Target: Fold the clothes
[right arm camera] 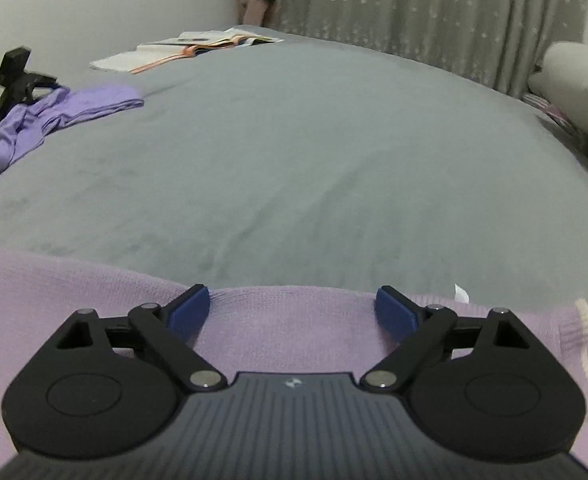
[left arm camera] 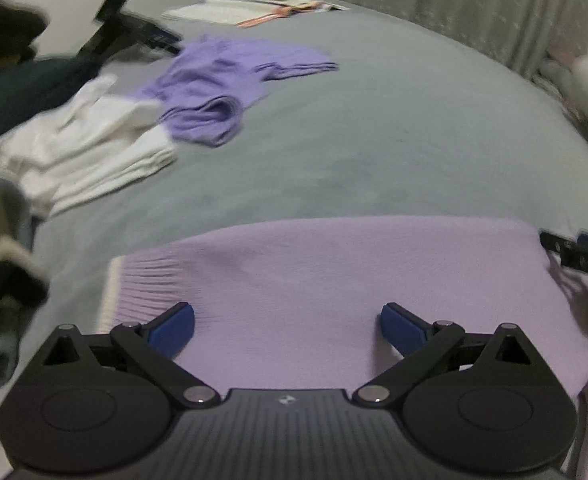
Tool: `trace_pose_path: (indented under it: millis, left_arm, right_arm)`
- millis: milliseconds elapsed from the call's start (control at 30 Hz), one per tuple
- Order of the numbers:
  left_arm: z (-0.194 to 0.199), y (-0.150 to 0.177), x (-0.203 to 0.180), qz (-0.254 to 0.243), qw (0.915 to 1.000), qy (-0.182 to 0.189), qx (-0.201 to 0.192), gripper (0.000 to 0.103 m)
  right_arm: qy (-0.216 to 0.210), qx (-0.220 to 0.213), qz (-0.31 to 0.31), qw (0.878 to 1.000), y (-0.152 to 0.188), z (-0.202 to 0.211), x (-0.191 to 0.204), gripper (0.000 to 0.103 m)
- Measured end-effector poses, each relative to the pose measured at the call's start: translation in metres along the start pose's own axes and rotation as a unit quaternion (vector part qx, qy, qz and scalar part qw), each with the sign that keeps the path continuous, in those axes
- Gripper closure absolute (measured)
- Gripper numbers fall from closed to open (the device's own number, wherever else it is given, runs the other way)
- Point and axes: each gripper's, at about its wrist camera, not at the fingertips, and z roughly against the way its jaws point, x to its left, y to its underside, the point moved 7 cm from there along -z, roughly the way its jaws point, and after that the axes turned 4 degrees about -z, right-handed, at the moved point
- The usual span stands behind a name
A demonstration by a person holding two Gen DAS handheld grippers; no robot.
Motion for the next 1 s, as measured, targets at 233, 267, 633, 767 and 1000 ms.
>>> trace_pose_path:
  millis: [233,267,633,767,1000]
  left_arm:
    - [0.004,0.001,0.003,-0.002,1.0000,-0.004,0.002,0.005]
    - [0.004,0.001,0.004,-0.002,1.0000,-0.004,0.002,0.005]
    - [0.029,0.014,0.023,-0.019,0.9994,-0.025,-0.017,0.006]
    - [0.033,0.038,0.040,-0.014,0.9985,-0.052,-0.004,0.003]
    - [0.037,0.043,0.055,-0.004,0.9991,-0.042,0.004,0.001]
  right_arm:
    - [-0.057,0.015,0.021,0.998,0.027,0.057,0.068,0.012]
    - [-0.055,0.045,0.041,0.997,0.052,0.062,0.076,0.011]
    - [-0.025,0.001,0.013,1.000,0.105,0.099,0.067,0.008]
    - [-0.013,0.002,-0.004,1.000,0.087,0.109,0.080,0.008]
    - [-0.011,-0.003,0.039,0.999,0.113,0.108,0.125,0.007]
